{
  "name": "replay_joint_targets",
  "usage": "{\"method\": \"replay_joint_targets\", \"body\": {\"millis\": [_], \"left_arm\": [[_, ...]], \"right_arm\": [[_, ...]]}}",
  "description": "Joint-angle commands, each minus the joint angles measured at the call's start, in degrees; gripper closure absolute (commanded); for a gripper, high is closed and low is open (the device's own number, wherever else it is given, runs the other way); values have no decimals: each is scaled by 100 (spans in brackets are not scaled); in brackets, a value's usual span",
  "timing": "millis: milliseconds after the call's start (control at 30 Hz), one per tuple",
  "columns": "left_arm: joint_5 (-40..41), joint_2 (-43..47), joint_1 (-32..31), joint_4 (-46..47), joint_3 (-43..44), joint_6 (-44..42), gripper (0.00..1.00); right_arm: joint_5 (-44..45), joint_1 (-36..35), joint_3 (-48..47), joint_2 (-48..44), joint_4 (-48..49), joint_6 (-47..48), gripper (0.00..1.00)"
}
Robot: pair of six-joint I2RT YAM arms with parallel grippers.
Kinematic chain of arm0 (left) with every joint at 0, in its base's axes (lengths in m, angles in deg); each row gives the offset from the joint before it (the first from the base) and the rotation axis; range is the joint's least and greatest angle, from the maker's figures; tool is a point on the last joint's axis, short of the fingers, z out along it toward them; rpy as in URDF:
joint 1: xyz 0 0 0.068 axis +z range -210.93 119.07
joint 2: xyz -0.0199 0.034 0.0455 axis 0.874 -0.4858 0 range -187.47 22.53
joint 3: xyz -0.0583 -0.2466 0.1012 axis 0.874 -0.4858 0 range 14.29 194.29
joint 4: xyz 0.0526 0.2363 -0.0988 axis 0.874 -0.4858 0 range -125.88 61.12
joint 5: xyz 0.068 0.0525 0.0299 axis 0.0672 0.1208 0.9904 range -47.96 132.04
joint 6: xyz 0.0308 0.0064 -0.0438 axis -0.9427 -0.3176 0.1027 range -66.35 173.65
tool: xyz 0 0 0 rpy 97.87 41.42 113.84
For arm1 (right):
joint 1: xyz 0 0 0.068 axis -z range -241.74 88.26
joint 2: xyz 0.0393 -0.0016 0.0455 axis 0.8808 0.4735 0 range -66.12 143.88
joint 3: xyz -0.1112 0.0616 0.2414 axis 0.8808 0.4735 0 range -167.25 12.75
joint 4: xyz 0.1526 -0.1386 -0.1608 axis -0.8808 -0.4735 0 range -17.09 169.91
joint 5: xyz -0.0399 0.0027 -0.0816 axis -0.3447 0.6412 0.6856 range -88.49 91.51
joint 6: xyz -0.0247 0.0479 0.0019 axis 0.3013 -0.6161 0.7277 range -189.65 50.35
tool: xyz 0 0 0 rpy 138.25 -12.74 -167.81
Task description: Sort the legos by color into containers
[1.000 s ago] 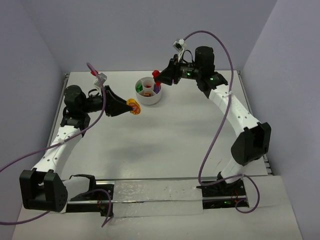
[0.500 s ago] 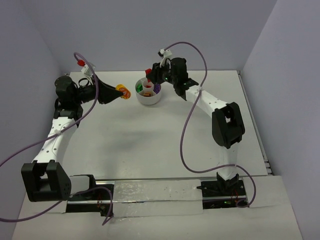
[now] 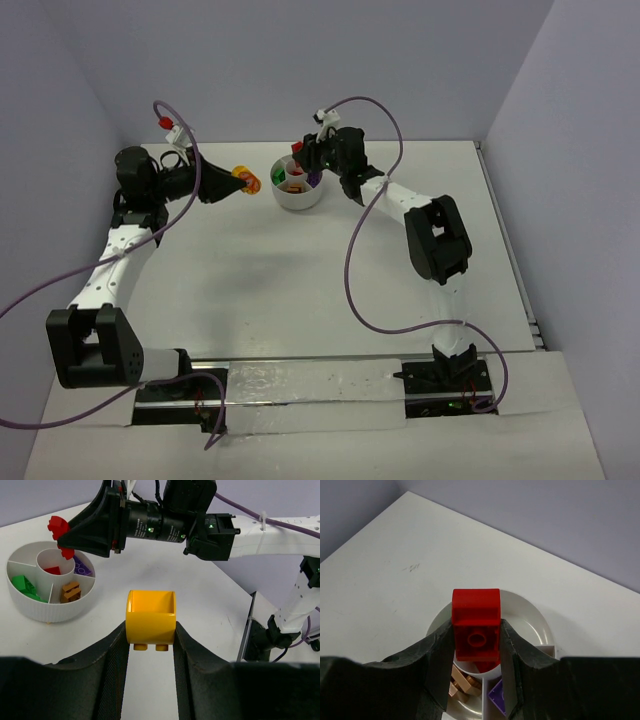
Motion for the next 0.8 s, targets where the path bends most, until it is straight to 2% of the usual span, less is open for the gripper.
{"method": "replay_joint_targets", "body": {"millis": [0, 233, 467, 567, 700, 767], "left_arm": [[7, -65, 40, 28, 294, -153, 100], [-25, -167, 40, 11, 320, -214, 100], [-37, -226, 40, 55, 338, -198, 100], [-44, -232, 40, 46, 346, -201, 100], [-29, -268, 40, 29, 373, -225, 100], [-45, -300, 40, 37, 397, -225, 100]], "right_arm": [[-40, 13, -361, 33, 489, 5, 99], [-46, 5, -341, 137, 507, 33, 88], [-109, -13, -431, 231, 445, 33, 84], [-110, -22, -448, 275, 443, 57, 79], [-170, -22, -483, 307, 374, 68, 64], [-155, -22, -475, 308, 358, 92, 51]]}}
